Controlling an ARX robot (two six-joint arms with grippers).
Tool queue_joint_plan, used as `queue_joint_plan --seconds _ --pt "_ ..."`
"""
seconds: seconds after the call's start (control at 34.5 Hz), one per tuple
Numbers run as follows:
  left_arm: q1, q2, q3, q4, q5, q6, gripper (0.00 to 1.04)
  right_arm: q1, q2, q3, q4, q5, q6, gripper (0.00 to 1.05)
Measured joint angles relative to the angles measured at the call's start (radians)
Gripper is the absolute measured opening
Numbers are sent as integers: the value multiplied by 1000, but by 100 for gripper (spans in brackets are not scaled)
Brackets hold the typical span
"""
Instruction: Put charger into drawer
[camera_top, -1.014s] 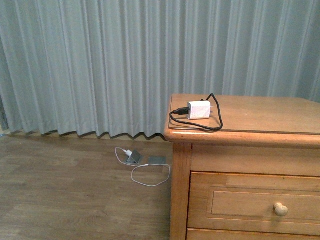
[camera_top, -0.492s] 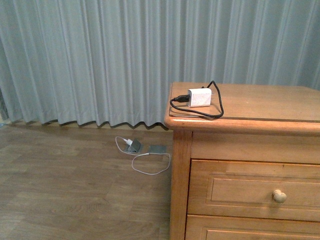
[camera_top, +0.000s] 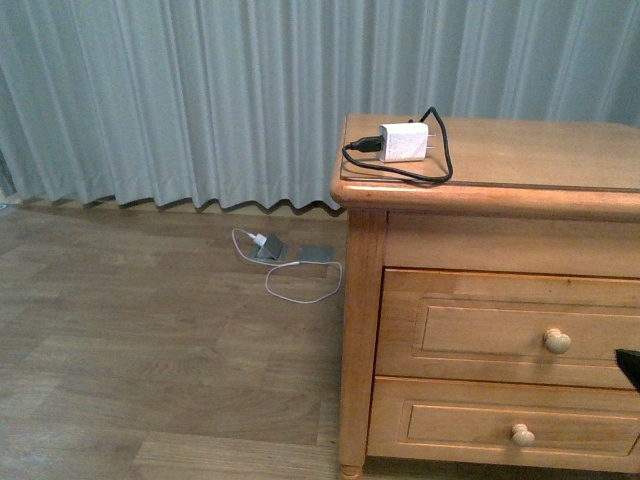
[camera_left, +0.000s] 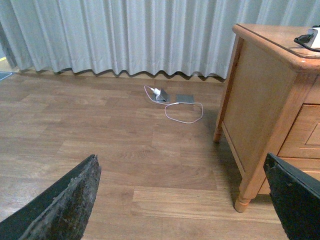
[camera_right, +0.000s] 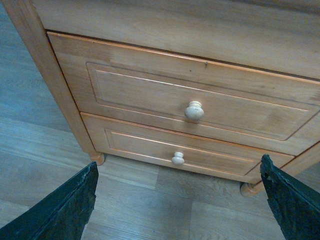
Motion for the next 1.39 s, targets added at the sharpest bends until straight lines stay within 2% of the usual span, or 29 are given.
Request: queue_joint_plan --seconds 0.29,0.55,0.87,1.33,1.39 --pt "0 0 0 0 0 0 98 29 411 218 138 76 13 96" --pt "0 0 0 0 0 0 98 9 670 418 150 120 12 96" --pt "0 0 0 0 0 0 98 4 790 546 137 142 11 96" --pt "0 0 0 0 0 0 98 -18 831 568 137 153 13 96" --pt "0 0 0 0 0 0 98 -19 831 568 138 157 12 86"
